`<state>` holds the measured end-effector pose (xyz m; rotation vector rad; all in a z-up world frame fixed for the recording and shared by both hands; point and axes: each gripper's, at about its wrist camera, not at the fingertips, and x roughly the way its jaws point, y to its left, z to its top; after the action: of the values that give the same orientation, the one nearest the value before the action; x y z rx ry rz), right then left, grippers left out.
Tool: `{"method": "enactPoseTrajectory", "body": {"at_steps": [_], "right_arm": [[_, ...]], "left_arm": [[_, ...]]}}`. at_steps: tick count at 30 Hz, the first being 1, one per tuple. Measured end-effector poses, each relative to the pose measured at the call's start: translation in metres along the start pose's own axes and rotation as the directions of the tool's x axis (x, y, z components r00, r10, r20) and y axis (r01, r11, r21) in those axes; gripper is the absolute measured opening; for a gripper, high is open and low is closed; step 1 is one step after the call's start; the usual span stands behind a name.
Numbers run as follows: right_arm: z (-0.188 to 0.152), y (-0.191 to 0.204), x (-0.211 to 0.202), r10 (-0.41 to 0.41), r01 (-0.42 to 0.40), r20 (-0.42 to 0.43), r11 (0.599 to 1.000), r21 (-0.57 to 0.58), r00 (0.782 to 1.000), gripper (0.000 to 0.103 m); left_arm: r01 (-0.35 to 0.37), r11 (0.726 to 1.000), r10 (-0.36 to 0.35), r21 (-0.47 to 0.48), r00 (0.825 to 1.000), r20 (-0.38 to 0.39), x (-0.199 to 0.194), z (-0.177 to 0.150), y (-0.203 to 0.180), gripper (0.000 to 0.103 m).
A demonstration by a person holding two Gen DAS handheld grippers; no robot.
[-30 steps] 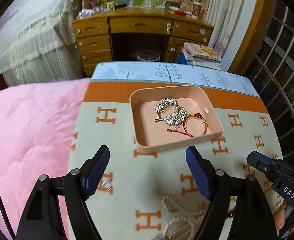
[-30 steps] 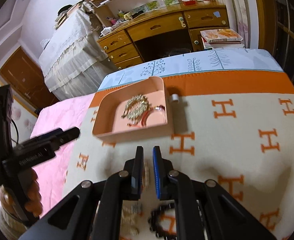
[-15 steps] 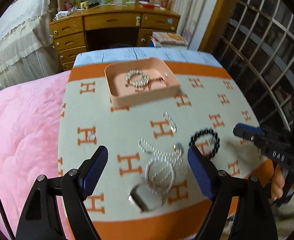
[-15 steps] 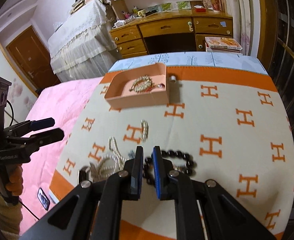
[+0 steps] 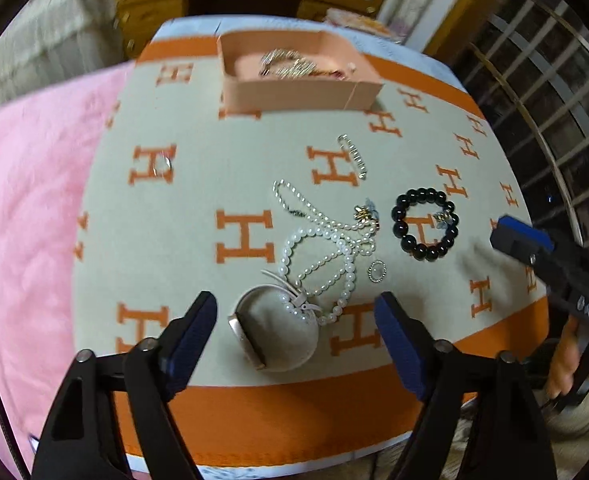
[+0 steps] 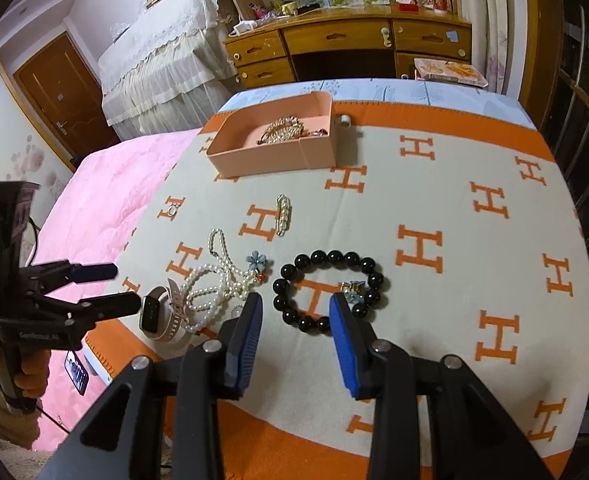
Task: Organize jewelry
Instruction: 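Withdraw both tools from the box back toward the jewelry, then grasp the white watch band with the left tool while the right tool grasps the black bead bracelet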
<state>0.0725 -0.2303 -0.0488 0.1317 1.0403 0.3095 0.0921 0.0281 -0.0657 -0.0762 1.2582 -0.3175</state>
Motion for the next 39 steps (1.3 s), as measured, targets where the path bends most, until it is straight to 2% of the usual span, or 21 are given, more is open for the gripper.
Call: {"method": "enactPoseTrajectory", "body": {"at_steps": [2, 5, 10, 14, 22, 25, 28, 34, 39], "right_arm": [[0.001, 0.001, 0.004, 0.005, -0.005, -0.005, 1.0, 0.001, 1.0, 0.035], [-0.001, 0.002, 0.008, 0.011, -0.011, -0.012, 1.0, 0.0, 1.0, 0.035], [-0.003, 0.001, 0.01, 0.02, -0.02, -0.015, 1.0, 0.002, 1.0, 0.035], [-0.003, 0.0, 0.011, 0.023, -0.023, -0.013, 1.0, 0.004, 1.0, 0.035], [-0.004, -0.01, 0.013, 0.029, -0.028, -0.009, 0.999, 0.02, 1.0, 0.035], [-0.004, -0.014, 0.015, 0.02, -0.02, -0.01, 0.999, 0.025, 1.0, 0.035], [-0.004, -0.021, 0.018, 0.013, -0.013, -0.013, 0.999, 0.039, 1.0, 0.035], [0.002, -0.042, 0.036, -0.056, 0.058, -0.036, 0.996, 0.071, 0.998, 0.035], [0.014, -0.046, 0.06, -0.141, 0.143, -0.077, 0.989, 0.026, 0.987, 0.035]], "left_arm": [[0.005, 1.0, -0.006, -0.03, 1.0, -0.026, 0.008, 0.001, 0.001, 0.059], [0.023, 0.998, -0.027, -0.053, 0.997, -0.066, 0.019, 0.003, -0.002, 0.049], [0.01, 0.998, -0.016, -0.064, 0.994, -0.108, 0.033, 0.006, -0.006, 0.045], [-0.003, 0.996, -0.011, -0.094, 0.989, -0.147, 0.044, 0.008, -0.004, 0.032], [-0.044, 0.993, 0.023, -0.108, 0.983, -0.184, 0.061, 0.01, -0.006, 0.03], [-0.062, 0.992, 0.043, -0.107, 0.984, -0.173, 0.065, 0.011, -0.009, 0.017], [-0.064, 0.993, 0.051, -0.099, 0.99, -0.129, 0.06, 0.012, -0.011, 0.007], [-0.062, 0.994, 0.057, -0.087, 0.997, -0.06, 0.041, 0.013, -0.012, 0.007], [-0.038, 0.992, 0.036, -0.118, 0.999, -0.02, 0.032, 0.005, -0.003, 0.007]]}}
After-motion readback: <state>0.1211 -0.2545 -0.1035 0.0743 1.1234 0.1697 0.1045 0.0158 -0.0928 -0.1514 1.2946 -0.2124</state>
